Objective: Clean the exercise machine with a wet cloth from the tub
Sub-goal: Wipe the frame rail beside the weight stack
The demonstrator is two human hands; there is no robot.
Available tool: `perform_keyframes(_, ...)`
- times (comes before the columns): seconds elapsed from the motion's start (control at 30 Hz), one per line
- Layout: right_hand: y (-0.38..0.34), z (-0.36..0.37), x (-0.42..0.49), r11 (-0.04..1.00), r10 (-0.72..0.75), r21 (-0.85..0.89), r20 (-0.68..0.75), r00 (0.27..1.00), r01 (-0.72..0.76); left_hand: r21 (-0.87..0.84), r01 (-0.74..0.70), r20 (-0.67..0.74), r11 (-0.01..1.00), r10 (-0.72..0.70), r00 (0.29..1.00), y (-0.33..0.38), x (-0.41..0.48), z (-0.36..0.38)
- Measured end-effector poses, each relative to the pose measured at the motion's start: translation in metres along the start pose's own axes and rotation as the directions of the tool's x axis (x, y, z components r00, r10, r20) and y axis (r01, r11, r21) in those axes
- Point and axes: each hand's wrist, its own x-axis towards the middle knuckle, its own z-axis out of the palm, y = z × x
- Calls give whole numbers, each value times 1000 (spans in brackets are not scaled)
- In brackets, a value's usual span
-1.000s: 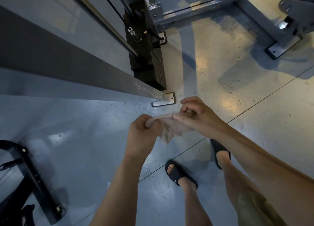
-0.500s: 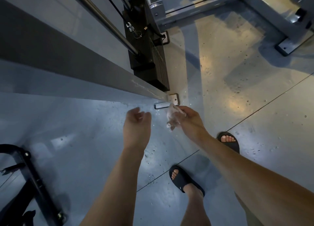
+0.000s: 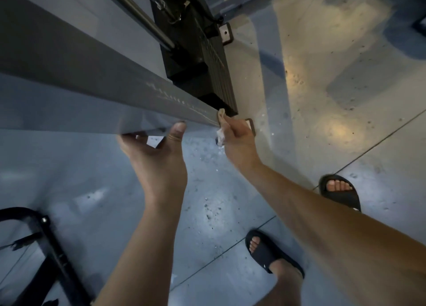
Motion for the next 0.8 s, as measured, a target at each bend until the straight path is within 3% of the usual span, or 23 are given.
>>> perform_keyframes(0.1, -1, -11, -7, 992, -122, -33, 61, 991, 124, 28, 12, -11, 1000, -12, 1000, -1, 1, 0)
perform_keyframes(0.27, -2, -13, 29, 937, 285, -241, 105, 953, -253, 42, 11, 23, 999, -12, 1000, 3, 5, -1)
perform_keyframes(0.3, -6, -9, 27, 942, 272, -230, 91, 958, -245, 45, 9, 30, 999, -10, 1000, 3, 6, -2)
perform_keyframes(0.4, -30, -7, -14, 999, -4, -40, 53, 999, 6, 27, 22, 26, 999, -23, 999, 3, 7, -2)
perform_keyframes(0.47, -23, -7, -33, 999, -42, 26, 37, 998, 41, 35, 23, 18, 999, -24, 1000, 1, 7, -1)
perform_keyframes(0.67, -8, -13, 25, 898, 241, -402, 105, 965, -181, 63, 19, 34, 998, -21, 999, 1, 10, -3)
perform_keyframes(0.8, -34, -7, -32, 997, -7, -71, 60, 998, 11, 79, 10, 25, 997, -12, 1000, 1, 9, -3)
